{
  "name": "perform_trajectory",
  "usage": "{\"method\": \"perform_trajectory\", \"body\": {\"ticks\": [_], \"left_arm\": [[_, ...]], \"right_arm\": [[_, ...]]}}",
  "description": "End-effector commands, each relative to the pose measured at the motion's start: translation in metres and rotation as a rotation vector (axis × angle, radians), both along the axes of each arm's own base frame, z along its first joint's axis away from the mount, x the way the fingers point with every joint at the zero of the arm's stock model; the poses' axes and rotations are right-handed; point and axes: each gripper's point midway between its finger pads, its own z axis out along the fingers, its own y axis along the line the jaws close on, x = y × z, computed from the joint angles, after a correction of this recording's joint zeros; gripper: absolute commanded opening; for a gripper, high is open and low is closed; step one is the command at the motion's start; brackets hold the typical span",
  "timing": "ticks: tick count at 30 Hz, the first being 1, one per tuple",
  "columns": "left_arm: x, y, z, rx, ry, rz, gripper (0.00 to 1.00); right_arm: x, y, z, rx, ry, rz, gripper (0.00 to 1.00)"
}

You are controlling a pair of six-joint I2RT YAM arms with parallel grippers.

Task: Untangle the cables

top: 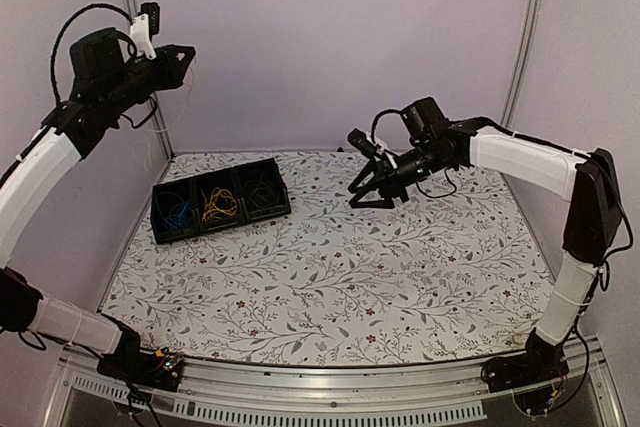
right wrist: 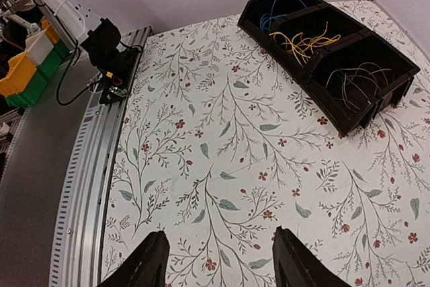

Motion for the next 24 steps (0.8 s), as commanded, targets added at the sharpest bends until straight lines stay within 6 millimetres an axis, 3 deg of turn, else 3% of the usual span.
{"method": "perform_trajectory", "body": {"ticks": [1,7,19,24], "left_arm": [[0.009,0.015,-0.009,0.008,0.040,0.022,0.00],[0.023,0.036,-0.013,0.002,0.044,0.072,0.00],[0.048,0.044,-0.057,-0.003,0.110,0.085,0.00],[0.062,0.059,-0.082,0.014,0.151,0.125,0.00]], "right_arm": [[-0.018,-0.026,-0.019,-0.086,-0.023,-0.044,0.58],[-0.022,-0.056,-0.060,-0.176,-0.151,-0.142,0.65],[-0.016,-0.060,-0.079,-0.230,-0.153,-0.148,0.67],[-0.014,-0.061,-0.082,-0.244,-0.159,-0.154,0.68]]}}
